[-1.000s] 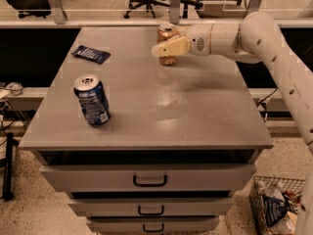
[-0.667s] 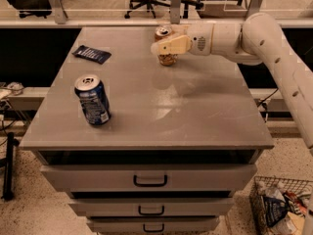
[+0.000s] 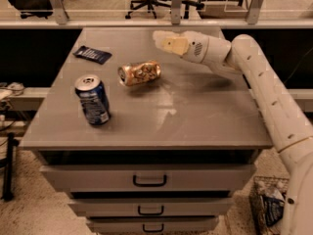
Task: Knock orange can over
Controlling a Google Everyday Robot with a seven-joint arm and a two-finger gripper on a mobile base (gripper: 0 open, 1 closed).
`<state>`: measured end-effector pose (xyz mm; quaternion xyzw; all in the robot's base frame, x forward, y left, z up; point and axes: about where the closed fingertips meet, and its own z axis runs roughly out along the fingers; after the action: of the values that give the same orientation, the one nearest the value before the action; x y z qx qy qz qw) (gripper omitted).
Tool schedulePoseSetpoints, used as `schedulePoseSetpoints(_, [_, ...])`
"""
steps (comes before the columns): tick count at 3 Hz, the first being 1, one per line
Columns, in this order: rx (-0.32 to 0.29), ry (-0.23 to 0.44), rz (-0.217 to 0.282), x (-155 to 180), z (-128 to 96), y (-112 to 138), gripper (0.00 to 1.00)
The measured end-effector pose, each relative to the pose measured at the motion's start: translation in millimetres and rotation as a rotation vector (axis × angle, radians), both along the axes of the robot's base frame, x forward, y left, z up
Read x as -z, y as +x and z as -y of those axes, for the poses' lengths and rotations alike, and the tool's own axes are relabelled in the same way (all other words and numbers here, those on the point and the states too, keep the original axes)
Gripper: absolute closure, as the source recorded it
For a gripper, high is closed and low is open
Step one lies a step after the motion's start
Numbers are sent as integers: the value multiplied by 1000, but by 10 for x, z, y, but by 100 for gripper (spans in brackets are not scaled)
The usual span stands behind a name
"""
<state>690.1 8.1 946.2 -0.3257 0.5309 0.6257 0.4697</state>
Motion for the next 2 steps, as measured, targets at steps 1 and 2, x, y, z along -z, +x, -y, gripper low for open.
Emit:
schedulePoseSetpoints(1, [12, -36, 1, -17, 32, -11, 0])
schedulePoseSetpoints(2, [131, -254, 78, 79, 97, 15, 0])
